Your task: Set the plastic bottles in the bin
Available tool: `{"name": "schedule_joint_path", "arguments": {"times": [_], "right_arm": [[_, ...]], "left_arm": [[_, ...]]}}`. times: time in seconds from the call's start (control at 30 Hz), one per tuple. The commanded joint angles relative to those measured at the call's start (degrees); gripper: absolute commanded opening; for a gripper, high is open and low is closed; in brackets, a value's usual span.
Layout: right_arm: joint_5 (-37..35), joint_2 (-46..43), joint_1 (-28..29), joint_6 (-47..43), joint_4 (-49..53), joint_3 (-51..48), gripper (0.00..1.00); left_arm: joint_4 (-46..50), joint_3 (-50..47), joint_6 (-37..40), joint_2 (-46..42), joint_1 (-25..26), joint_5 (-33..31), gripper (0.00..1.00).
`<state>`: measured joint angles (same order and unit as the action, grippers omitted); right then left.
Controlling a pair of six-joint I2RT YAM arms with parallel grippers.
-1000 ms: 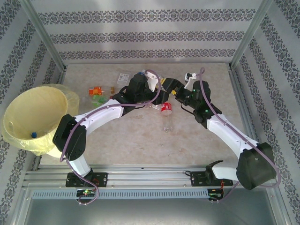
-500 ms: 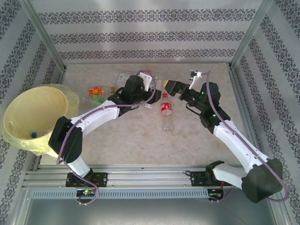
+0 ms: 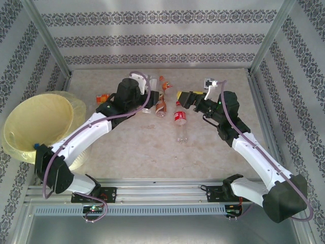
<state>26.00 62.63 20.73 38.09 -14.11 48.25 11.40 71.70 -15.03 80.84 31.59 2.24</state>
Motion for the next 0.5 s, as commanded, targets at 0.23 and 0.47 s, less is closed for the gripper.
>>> {"name": "schedule_joint_path", "arguments": {"times": [0.23, 0.47], "right_arm": [[0.8, 2.1, 3.1, -7.8, -3.1, 1.5, 0.98], [0.6, 5.0, 4.2, -8.0, -3.7, 3.4, 0.98]], "left_arm": [[18.4, 8.6, 2.9, -10.8, -1.3, -12.5, 0.49], [27.6, 14.8, 5.6, -16.7, -1.5, -24.8, 0.49]]}}
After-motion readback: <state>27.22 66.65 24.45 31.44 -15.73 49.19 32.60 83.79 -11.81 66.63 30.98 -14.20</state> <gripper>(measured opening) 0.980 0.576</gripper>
